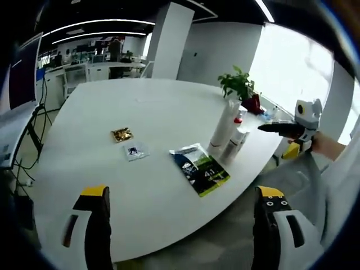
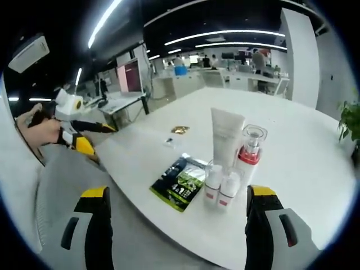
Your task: Arrange the skincare products in the storage area until every visible bottle or jar stands upright without overlapping.
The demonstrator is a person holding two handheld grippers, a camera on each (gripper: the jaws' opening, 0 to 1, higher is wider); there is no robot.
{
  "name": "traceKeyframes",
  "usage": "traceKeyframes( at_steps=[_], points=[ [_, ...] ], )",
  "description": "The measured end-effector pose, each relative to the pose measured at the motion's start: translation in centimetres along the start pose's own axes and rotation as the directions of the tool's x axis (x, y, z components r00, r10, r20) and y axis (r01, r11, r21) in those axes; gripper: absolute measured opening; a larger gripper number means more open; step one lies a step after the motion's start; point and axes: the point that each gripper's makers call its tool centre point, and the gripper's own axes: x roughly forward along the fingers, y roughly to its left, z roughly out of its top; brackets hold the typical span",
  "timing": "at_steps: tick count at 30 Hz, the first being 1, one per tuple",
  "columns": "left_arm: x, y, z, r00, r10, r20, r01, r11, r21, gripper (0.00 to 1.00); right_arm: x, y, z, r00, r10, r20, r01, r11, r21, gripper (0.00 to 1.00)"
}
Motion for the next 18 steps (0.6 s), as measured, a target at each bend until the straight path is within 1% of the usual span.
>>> traceKeyframes(
  at_steps=[6, 9, 13, 16, 18],
  points=[
    [0.2, 0.4, -0.2, 1.0, 0.002, -0.011, -0.002, 1.0, 0.005, 0.99, -0.1, 0.1, 0.0, 1.0, 0.006, 0.005, -0.006, 1.0, 0.012, 0.99],
    [0.4, 0.8, -0.3, 1.0, 0.006, -0.018, -0.006, 1.0, -0.005, 0.99, -0.1, 0.2, 0.0, 1.0, 0.004, 0.002, -0.004, 1.0, 0.014, 0.99],
    [0.6, 0.8, -0.2, 0.999, -0.001, -0.037, 0.0, 1.0, -0.022, 0.99, -0.2, 0.0, -0.2, 1.0, -0.003, -0.001, 0.003, 1.0, 0.02, 0.99],
    [0.9, 1.2, -0.2, 0.999, 0.016, -0.052, -0.017, 1.0, -0.021, 0.99, -0.2, -0.3, 0.0, 1.0, -0.012, 0.009, 0.012, 0.999, 0.03, 0.99],
    [1.2, 1.6, -0.1, 0.998, 0.02, -0.054, -0.023, 0.999, -0.046, 0.99, -0.3, -0.4, 0.0, 1.0, -0.014, 0.012, 0.014, 0.999, 0.035, 0.99]
  ],
)
